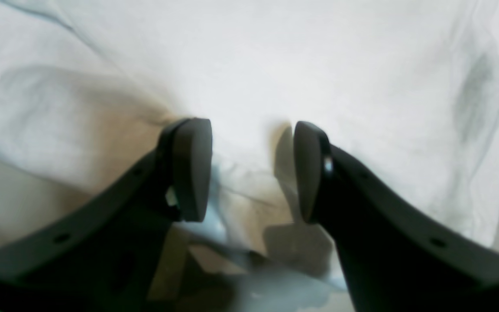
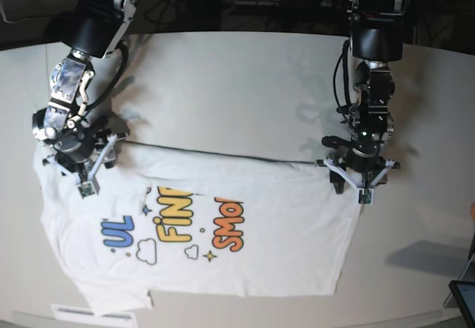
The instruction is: Fold the T-shirt properly
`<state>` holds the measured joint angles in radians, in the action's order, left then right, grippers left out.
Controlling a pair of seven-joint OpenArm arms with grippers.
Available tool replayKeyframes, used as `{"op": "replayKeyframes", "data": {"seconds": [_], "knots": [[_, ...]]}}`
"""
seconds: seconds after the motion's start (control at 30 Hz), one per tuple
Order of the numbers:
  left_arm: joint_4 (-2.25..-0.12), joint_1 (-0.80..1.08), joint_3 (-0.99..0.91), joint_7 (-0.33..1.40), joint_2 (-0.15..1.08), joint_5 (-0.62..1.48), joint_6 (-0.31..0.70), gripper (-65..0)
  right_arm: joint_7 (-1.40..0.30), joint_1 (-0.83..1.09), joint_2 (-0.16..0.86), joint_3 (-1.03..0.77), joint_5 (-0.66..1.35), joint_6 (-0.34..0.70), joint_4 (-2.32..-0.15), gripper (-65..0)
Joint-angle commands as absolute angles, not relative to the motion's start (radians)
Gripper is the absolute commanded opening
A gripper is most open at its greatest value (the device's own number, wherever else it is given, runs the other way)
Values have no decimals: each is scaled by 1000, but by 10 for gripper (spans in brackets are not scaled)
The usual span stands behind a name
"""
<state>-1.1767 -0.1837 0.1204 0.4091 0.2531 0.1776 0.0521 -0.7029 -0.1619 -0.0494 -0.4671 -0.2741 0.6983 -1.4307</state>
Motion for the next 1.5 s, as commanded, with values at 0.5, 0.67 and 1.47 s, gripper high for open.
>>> {"op": "replayKeyframes", "data": {"seconds": [0.5,0.67,1.47], "knots": [[-1330,-19,117,444,263,163,45,-341,-700,-54,-1,-467,-277,698,-1483,-351],[-1400,62,117,446,263,163,42,-341,-705,-4,-4,-467,-277,698,-1567,-351],[-1701,412,-113,446,260,162,45,-341,-705,213,-64,-467,-274,698,-1730,-351]]}}
